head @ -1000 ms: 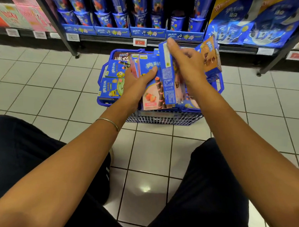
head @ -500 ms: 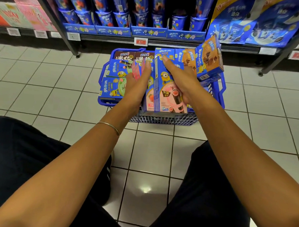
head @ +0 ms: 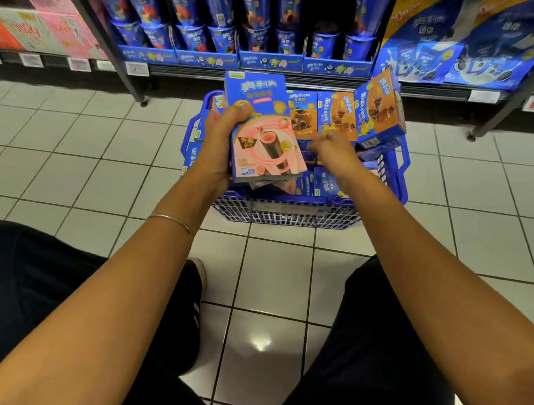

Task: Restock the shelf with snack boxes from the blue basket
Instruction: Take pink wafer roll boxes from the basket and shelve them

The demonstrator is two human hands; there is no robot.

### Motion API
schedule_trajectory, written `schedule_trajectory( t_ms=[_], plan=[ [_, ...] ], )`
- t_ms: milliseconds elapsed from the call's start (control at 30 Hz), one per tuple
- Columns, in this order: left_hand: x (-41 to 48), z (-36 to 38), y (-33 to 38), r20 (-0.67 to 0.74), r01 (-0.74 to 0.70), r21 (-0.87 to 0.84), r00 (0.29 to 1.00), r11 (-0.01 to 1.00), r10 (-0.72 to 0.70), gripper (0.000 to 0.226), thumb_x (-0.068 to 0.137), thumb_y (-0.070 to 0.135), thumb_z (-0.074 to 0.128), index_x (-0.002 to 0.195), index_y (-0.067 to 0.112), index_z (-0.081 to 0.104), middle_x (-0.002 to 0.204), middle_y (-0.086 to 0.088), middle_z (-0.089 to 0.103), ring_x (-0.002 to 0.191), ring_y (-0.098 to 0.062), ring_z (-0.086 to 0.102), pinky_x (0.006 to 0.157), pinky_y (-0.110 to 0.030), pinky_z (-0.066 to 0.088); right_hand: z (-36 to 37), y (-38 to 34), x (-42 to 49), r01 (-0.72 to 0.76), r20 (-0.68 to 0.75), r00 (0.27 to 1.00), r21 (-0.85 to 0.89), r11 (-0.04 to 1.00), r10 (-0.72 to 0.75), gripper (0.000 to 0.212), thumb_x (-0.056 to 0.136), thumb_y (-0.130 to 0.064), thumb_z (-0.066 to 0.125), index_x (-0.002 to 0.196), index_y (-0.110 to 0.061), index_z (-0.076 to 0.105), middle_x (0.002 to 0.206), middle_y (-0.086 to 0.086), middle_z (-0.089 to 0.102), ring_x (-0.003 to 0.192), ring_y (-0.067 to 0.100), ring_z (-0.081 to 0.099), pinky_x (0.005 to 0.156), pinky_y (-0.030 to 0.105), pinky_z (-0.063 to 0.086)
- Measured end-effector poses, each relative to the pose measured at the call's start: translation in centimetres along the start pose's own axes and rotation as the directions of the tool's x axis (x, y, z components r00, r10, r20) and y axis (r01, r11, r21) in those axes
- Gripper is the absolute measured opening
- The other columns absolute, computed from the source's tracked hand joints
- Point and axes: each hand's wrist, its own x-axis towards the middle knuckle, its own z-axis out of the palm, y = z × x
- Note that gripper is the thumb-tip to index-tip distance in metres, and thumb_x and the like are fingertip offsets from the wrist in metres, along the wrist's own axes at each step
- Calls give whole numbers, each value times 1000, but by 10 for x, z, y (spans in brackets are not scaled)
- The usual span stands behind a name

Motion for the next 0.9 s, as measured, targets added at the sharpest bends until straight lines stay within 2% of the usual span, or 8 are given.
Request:
schedule_trajectory(
  t_ms=[67,133,233,400,500,600,733,900],
  plan=[
    [-1,-6,4,-8,-35,-15,999,999,34,43,94,32,61,125,2,58,127,-29,69,110,-44,70,97,-58,59,10,21,10,55,131,991,-224,973,-26,44,92,-11,67,133,-16,52,144,14,51,129,38,52,94,52,51],
    [-2,-11,7,23,-37,-45,999,998,38,24,104,29,53,102,12,69,104,-14,78,92,-33,76,81,-46,64,19,34,17,108,279,960,-251,962,-35,74,86,-10,76,149,-22,41,153,4,44,138,31,45,102,54,47],
    [-2,-16,8,2,-51,-90,999,995,52,21,106,28,51,103,14,66,109,-14,75,98,-35,72,91,-50,61,34,42,21,190,362,928,-247,950,-91,83,77,-20,86,146,-25,40,138,-5,51,132,27,50,100,42,44],
    [-7,-13,10,-4,-24,-126,1000,992,24,33,107,31,49,129,7,54,144,-31,59,120,-45,62,112,-66,46,43,46,27,336,285,930,-411,847,-231,85,67,-41,91,139,-33,46,136,-1,58,129,33,45,100,44,33],
    [-3,-18,14,-5,-39,-147,999,988,39,28,107,30,49,122,8,58,126,-22,70,111,-41,67,104,-59,54,32,46,24,342,160,934,-153,927,-318,79,65,-35,92,131,-35,49,123,-14,60,112,-2,58,90,23,51],
    [4,-23,24,7,-32,-161,999,986,33,32,107,37,48,122,12,61,120,-14,72,104,-34,71,88,-47,61,22,39,20,357,23,934,-26,934,-357,70,68,-31,92,123,-29,50,112,-21,57,92,-21,56,70,3,46],
    [18,-27,39,47,-7,-183,999,983,16,37,105,42,49,126,15,62,119,-11,72,105,-33,70,81,-41,60,14,22,22,307,-126,947,101,946,-294,67,76,-37,88,129,-26,49,113,-21,50,106,-4,54,77,10,44],
    [58,-31,53,78,-21,-189,996,982,37,33,106,32,50,129,9,56,125,-20,67,110,-39,67,96,-53,59,10,-25,23,308,-227,939,210,928,-260,65,76,-52,82,125,-19,53,108,1,62,91,7,64,71,19,53]
  ],
)
